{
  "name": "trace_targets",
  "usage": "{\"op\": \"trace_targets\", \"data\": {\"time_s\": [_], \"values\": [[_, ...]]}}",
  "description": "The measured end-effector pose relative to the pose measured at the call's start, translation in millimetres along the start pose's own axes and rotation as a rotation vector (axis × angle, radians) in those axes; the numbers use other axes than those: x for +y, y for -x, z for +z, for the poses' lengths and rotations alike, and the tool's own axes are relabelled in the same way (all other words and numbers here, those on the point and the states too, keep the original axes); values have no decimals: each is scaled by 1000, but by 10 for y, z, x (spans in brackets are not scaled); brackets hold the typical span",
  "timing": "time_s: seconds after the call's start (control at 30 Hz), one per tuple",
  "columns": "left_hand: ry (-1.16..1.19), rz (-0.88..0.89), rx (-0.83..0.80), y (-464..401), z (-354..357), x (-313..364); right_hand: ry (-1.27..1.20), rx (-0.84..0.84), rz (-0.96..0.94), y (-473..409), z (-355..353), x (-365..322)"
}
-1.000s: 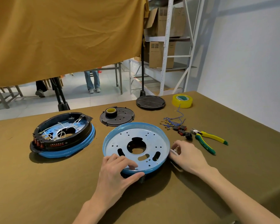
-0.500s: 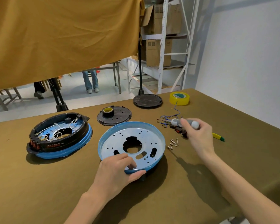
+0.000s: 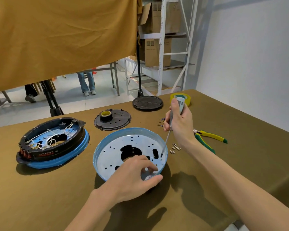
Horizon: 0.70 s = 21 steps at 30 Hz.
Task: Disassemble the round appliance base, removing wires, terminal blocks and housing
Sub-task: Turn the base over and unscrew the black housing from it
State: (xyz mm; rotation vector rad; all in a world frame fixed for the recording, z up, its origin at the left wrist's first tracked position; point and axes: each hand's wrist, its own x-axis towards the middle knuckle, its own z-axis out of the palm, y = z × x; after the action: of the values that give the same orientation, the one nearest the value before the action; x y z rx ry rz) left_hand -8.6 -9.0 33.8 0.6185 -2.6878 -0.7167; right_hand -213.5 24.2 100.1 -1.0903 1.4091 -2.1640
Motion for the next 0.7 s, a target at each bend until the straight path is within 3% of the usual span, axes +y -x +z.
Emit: {"op": "trace_targets", "data": {"time_s": [0.2,0.47,0.7], "values": [[-76,-40,37,-109,51,8,110,-74,-71,61,111,118],[-237,-16,-34,-75,116,-46,138,-67,-81,78,99,117],[-294,122,-21,-32,-66,-41,117,-79,-124,86,3,-66]]}}
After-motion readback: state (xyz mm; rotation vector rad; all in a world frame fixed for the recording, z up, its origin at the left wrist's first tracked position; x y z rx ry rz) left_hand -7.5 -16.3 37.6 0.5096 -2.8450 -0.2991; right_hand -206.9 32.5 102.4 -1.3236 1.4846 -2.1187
